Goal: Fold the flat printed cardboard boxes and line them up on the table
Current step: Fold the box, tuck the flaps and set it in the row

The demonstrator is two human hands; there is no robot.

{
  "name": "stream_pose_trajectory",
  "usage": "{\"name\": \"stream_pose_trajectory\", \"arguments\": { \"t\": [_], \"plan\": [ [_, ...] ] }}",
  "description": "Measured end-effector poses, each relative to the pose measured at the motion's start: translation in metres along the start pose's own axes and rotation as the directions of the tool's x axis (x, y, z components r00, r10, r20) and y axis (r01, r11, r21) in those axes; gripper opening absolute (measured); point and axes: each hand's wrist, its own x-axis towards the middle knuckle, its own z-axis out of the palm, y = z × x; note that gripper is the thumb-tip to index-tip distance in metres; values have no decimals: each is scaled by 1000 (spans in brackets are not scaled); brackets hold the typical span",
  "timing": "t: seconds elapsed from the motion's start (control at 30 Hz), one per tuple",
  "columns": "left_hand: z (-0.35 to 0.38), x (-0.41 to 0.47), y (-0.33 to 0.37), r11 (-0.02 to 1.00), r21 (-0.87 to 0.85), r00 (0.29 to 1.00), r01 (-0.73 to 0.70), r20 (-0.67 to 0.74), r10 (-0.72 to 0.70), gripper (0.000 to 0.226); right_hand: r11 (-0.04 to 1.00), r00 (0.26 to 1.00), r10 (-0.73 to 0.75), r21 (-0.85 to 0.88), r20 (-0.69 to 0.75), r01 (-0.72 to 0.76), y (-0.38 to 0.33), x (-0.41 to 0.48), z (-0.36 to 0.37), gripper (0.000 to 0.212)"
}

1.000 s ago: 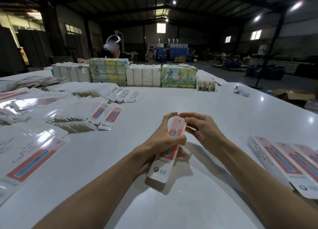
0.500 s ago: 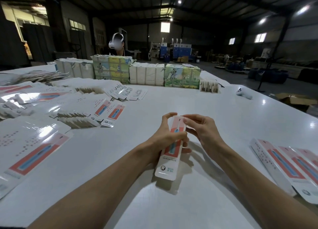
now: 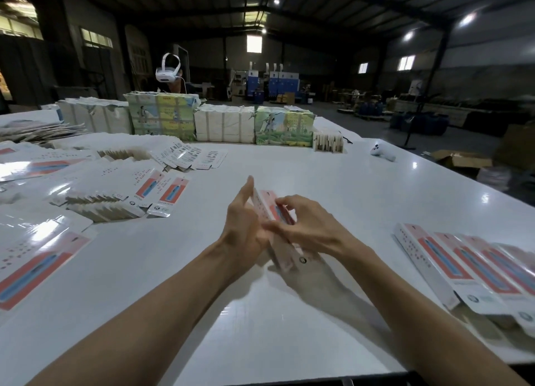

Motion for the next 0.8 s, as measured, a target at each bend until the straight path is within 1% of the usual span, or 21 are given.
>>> {"name": "stream_pose_trajectory", "arguments": {
  "t": [0.03,0.07,0.1,0.17,0.2,0.23,0.27,0.33,0.43,0.5,0.53,0.57,0.6,0.7,0.8],
  "plan": [
    [-1,0,-1,1000,18,1000,-8,11,7,50,999,998,-17,35,62,15,-2,-2,-3,77],
    [-2,-1,-1,1000,31,999,-5,35,4,49,997,995,-40,70,94,34,-4,-5,-5,72],
    [-1,0,0,999,33,998,6,60,-8,49,996,995,-56,79,88,49,-5,-9,-6,63],
    [4,3,1,998,60,997,31,70,-35,51,998,998,-56,6,-13,56,-5,-20,-6,42],
    [6,5,0,996,89,999,32,40,-35,56,997,996,-54,-56,-73,50,-4,-26,-7,38],
    [8,7,-1,992,124,1000,25,-13,-23,58,992,992,-43,-122,-119,28,-1,-33,-9,39],
    [8,9,-2,988,154,997,12,-76,0,58,985,988,-15,-174,-154,-12,3,-41,-12,45],
    [4,10,-3,976,217,987,-14,-152,47,53,963,975,91,-231,-202,-137,13,-55,-23,59],
    [-6,7,-1,959,282,991,-26,-118,61,45,903,944,273,-287,-185,-318,34,-79,-41,64],
    [-9,4,0,942,334,995,-30,-78,59,41,805,907,378,-418,-183,-420,48,-96,-49,61],
    [-8,4,-1,929,369,996,-30,-62,57,39,741,888,422,-495,-181,-453,54,-104,-51,60],
    [-7,4,-2,917,397,997,-27,-52,52,36,700,873,453,-534,-180,-474,58,-110,-53,60],
    [-6,4,-3,910,414,998,-23,-47,47,34,690,862,472,-531,-185,-492,61,-116,-55,59],
    [-6,4,-3,899,438,998,-21,-46,46,27,711,856,469,-482,-216,-511,65,-128,-64,52],
    [-6,1,-3,887,460,998,-25,-36,47,24,677,841,487,-507,-235,-534,72,-139,-73,48]
  ]
}}
